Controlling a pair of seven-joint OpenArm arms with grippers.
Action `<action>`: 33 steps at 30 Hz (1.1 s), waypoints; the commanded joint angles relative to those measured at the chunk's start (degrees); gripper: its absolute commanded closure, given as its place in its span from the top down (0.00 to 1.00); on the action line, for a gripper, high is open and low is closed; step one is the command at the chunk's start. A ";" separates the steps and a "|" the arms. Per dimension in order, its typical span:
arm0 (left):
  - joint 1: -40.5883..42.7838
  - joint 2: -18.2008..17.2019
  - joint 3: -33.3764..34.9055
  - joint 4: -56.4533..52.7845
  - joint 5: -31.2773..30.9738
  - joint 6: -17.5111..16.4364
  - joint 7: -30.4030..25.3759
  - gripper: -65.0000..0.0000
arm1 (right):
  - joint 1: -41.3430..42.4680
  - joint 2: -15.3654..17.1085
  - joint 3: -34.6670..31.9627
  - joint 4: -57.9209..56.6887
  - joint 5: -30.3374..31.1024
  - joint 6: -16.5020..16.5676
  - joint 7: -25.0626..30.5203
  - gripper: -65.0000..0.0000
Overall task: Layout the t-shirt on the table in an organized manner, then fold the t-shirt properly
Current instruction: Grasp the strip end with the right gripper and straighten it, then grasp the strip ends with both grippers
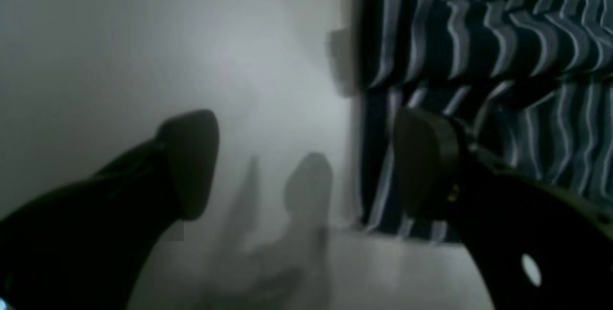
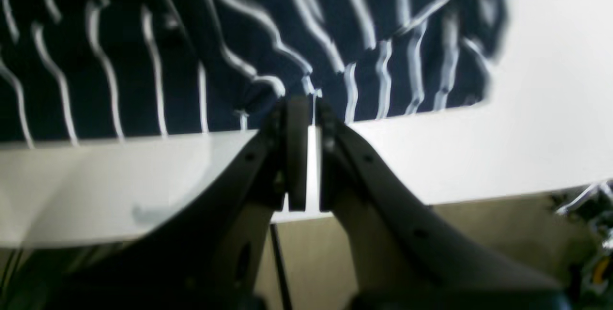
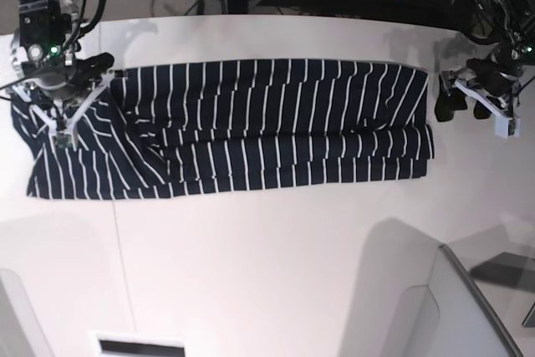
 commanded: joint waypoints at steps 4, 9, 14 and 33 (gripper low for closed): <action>0.04 -2.58 -0.05 -0.39 -6.40 -0.21 -0.81 0.84 | 0.16 0.23 -6.92 0.97 -15.14 -2.60 -0.70 0.02; 0.22 -2.40 -0.05 1.46 -6.40 -0.21 -0.81 0.83 | 1.66 -3.29 -10.78 0.27 -39.66 -2.78 -1.32 0.02; 0.13 -2.22 0.04 1.11 -6.48 -0.21 -0.72 0.83 | 2.63 -10.94 -9.29 -0.26 -52.76 -2.78 5.19 0.02; -4.88 -2.14 0.13 -9.44 -6.66 -0.21 -0.55 0.71 | -0.01 -13.57 -9.64 -1.84 -49.86 -12.80 12.84 0.03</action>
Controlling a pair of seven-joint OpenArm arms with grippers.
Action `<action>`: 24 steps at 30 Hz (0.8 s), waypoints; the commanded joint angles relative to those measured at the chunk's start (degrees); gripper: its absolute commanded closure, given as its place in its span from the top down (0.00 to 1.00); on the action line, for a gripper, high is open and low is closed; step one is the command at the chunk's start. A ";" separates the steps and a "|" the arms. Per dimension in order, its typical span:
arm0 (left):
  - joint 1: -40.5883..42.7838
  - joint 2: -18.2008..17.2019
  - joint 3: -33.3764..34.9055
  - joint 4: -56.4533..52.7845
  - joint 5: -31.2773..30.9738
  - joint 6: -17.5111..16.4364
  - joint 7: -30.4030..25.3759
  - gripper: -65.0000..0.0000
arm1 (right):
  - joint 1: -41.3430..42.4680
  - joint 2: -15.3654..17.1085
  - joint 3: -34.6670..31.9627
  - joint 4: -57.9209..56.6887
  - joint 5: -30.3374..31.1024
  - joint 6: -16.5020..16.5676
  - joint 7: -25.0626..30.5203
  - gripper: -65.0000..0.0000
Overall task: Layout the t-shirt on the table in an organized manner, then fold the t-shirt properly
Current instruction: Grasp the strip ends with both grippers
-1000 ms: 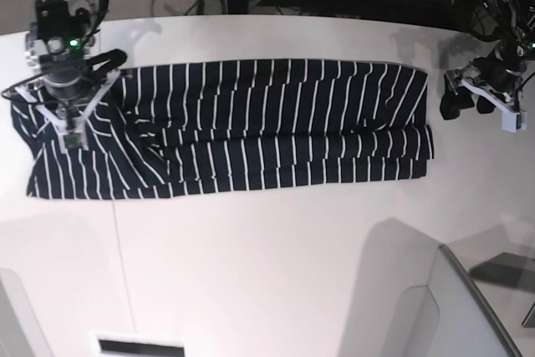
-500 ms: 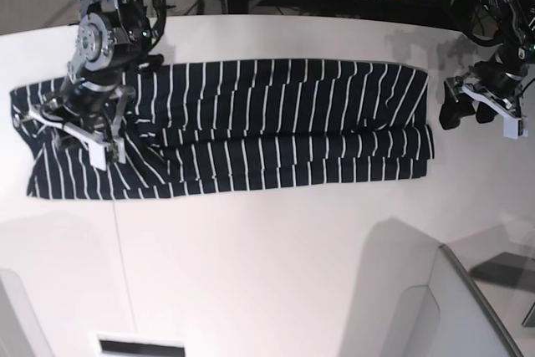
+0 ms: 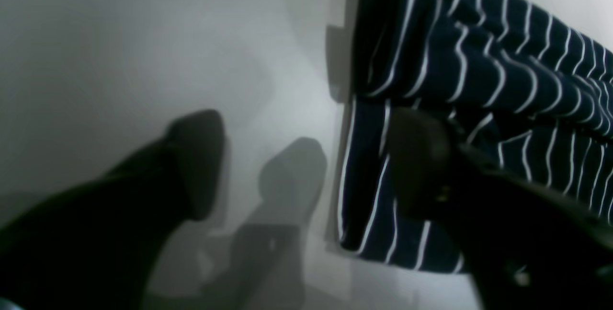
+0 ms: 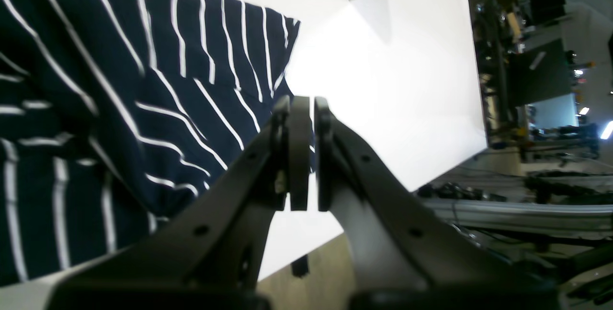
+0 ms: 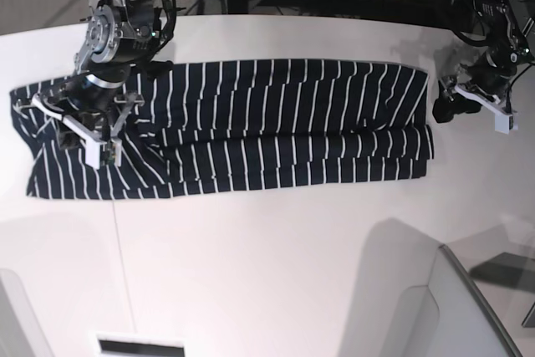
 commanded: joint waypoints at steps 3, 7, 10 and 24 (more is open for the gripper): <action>-1.74 -1.00 2.15 0.70 -1.59 -0.54 -1.05 0.67 | 0.14 0.04 -0.05 -2.36 -1.21 -0.63 0.90 0.03; -2.79 -1.09 5.76 0.52 -1.59 -0.54 -1.14 0.67 | 0.14 0.04 -0.05 -5.61 -1.21 -0.98 0.90 0.02; -2.88 -0.56 5.93 0.52 -1.59 -0.54 -1.14 0.67 | 0.14 0.04 -0.05 -6.05 -1.12 -0.98 0.90 0.02; -6.84 0.76 5.93 -10.47 -1.06 -0.54 -5.36 0.81 | 0.23 0.13 -0.13 -6.14 -0.95 -0.89 0.99 0.02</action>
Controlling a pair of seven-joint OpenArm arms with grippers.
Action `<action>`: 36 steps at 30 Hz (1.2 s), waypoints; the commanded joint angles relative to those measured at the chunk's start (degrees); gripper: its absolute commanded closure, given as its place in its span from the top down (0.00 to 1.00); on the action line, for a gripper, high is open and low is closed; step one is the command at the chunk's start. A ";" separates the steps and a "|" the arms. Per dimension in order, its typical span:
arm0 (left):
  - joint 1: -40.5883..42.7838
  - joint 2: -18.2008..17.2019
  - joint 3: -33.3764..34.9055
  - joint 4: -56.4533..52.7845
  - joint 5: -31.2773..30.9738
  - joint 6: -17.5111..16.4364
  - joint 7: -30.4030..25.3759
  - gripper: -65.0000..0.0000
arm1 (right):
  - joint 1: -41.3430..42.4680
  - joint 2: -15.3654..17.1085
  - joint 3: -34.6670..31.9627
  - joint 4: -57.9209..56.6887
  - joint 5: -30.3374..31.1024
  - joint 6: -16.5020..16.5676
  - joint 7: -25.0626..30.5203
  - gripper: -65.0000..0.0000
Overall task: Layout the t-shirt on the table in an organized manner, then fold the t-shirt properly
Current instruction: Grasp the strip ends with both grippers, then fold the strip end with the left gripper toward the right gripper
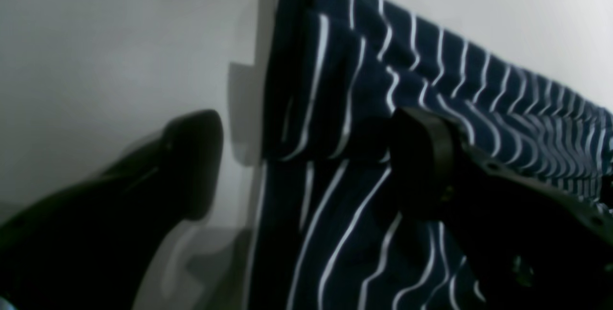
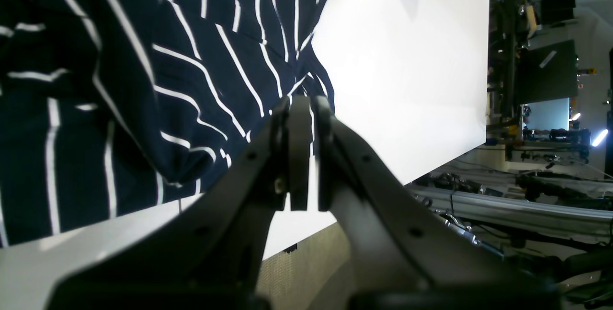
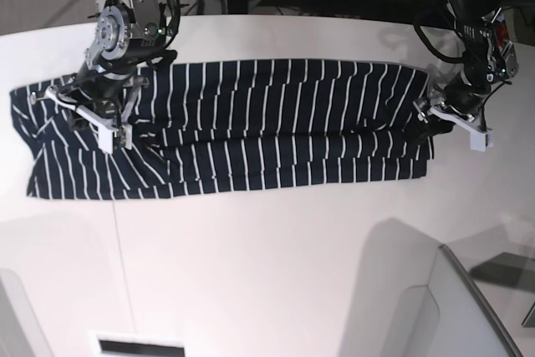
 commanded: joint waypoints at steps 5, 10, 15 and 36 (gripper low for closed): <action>-1.60 -0.38 0.60 -2.61 0.29 -0.30 0.72 0.81 | 0.38 0.07 -0.09 0.83 -1.19 -0.76 0.99 0.02; -1.86 -0.29 4.21 -3.58 0.29 -0.30 0.63 0.64 | 0.47 0.07 -0.18 0.83 -1.19 -0.67 0.99 0.02; -1.95 -0.29 4.38 -6.57 0.29 -0.30 -3.85 0.00 | 0.38 0.07 -0.18 0.83 -1.19 -0.67 0.99 0.02; 5.35 -9.43 15.11 21.39 7.94 5.55 -4.82 0.00 | 0.38 -0.20 -0.18 0.83 -1.10 -0.58 0.99 0.02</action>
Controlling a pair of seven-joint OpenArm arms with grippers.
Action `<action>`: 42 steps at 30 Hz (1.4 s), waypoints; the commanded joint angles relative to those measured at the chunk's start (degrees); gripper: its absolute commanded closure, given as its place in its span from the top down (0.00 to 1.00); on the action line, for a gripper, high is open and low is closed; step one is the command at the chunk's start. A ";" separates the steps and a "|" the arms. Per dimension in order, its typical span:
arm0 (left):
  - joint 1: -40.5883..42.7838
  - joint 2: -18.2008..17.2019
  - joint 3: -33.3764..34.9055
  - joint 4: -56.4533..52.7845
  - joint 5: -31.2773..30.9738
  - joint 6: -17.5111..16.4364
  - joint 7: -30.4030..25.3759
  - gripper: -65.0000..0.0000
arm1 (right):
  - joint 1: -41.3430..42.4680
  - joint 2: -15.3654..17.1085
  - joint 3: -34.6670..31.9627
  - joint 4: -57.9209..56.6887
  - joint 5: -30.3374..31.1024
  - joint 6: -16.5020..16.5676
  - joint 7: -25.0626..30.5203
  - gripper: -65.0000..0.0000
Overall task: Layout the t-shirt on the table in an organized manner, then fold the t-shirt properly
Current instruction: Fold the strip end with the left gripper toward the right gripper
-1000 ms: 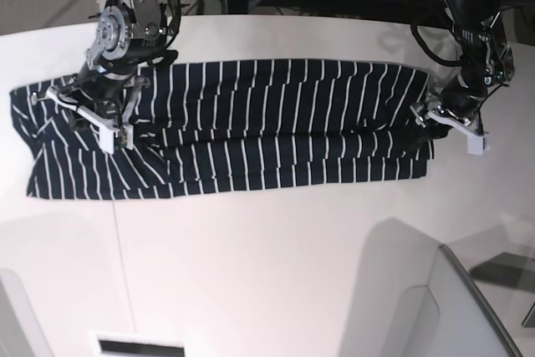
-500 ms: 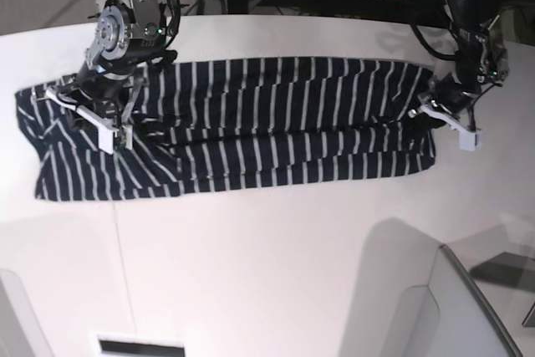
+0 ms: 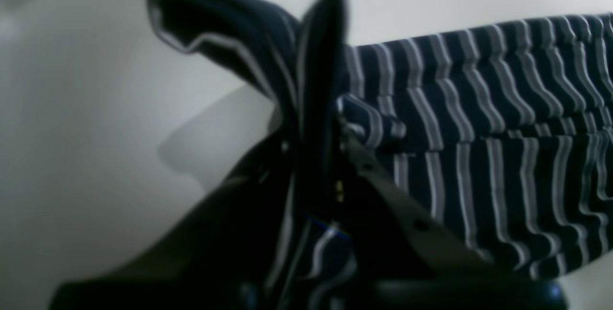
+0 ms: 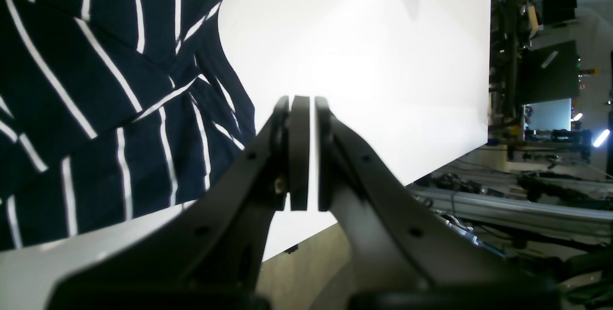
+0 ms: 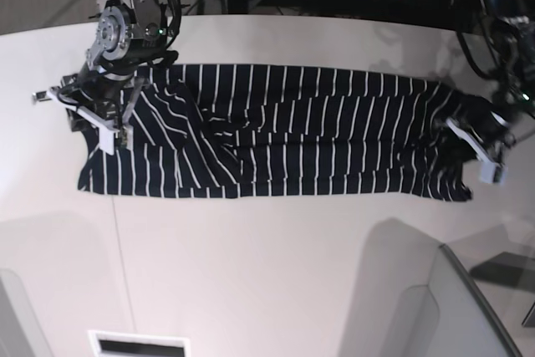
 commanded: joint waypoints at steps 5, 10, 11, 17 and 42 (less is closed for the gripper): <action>4.52 7.68 3.67 10.36 5.40 6.86 -0.58 0.00 | 0.47 0.15 -0.07 0.86 -1.12 -0.56 0.82 0.02; 4.08 15.25 7.10 16.69 11.29 7.74 7.51 0.00 | 0.47 0.15 -0.07 0.86 -1.12 -0.56 0.82 0.02; 4.08 16.56 7.28 17.92 12.17 7.74 8.56 0.00 | 0.47 0.15 -0.07 0.86 -1.12 -0.56 0.82 0.02; 3.29 22.81 12.20 20.91 18.41 7.83 10.67 0.00 | 0.47 0.24 -0.07 0.86 -1.12 -0.56 0.82 0.02; -4.53 30.98 15.63 10.00 20.25 8.09 10.50 0.00 | 0.30 0.24 -0.07 0.86 -1.12 -0.56 0.91 0.02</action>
